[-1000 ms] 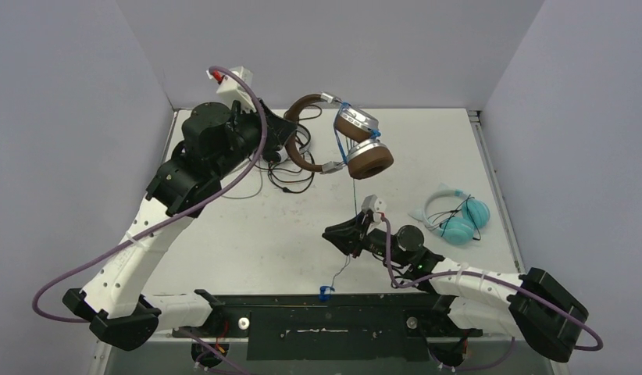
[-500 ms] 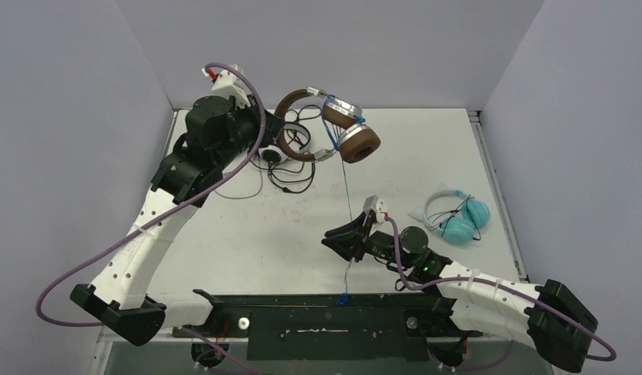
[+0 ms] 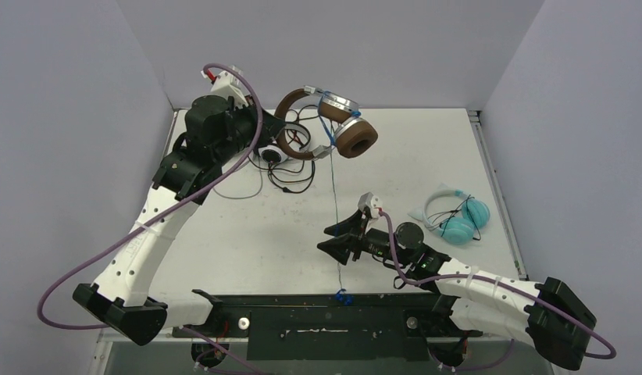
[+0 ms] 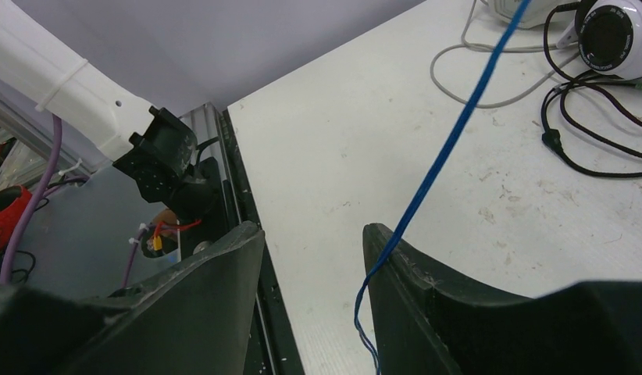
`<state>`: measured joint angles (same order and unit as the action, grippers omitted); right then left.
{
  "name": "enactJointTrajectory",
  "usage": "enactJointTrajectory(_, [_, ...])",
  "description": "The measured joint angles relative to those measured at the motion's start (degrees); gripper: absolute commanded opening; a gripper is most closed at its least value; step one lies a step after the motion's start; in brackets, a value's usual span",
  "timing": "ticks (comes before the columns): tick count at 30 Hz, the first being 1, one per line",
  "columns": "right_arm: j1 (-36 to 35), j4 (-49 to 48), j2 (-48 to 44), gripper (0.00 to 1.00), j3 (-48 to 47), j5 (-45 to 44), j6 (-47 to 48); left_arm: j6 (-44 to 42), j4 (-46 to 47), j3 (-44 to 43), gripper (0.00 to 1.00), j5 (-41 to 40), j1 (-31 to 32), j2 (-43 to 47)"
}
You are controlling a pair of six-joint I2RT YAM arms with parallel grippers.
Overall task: Wrap the headphones
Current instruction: Wrap the headphones cable around the headphones.
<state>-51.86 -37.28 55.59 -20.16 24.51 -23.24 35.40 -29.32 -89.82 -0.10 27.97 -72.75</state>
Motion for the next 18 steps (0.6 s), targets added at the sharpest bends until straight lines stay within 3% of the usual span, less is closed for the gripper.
enactJointTrajectory(3, [0.0, 0.13, 0.35, 0.42, -0.11, -0.02, -0.44, 0.44, 0.0, 0.0, 0.0, 1.11, -0.07, 0.11])
enactJointTrajectory(7, [0.0, 0.11, 0.35, 0.39, -0.11, -0.07, -0.85, 0.61, 0.0, 0.0, 0.0, 2.1, -0.04, 0.72])
enactJointTrajectory(12, [0.0, 0.11, 0.35, 0.21, -0.26, -0.11, -0.7, 1.03, 0.02, 0.0, 0.0, 2.36, -0.04, 1.7])
enactJointTrajectory(16, [0.0, 0.11, 0.35, 0.0, -0.72, -0.02, -0.9, 1.05, 0.0, 0.0, 0.0, 2.29, -0.07, 2.1])
enactJointTrajectory(18, [0.0, 0.11, 0.35, 0.0, -0.96, 0.04, -1.36, 1.11, 0.0, 0.0, 0.0, 2.19, -0.11, 2.12])
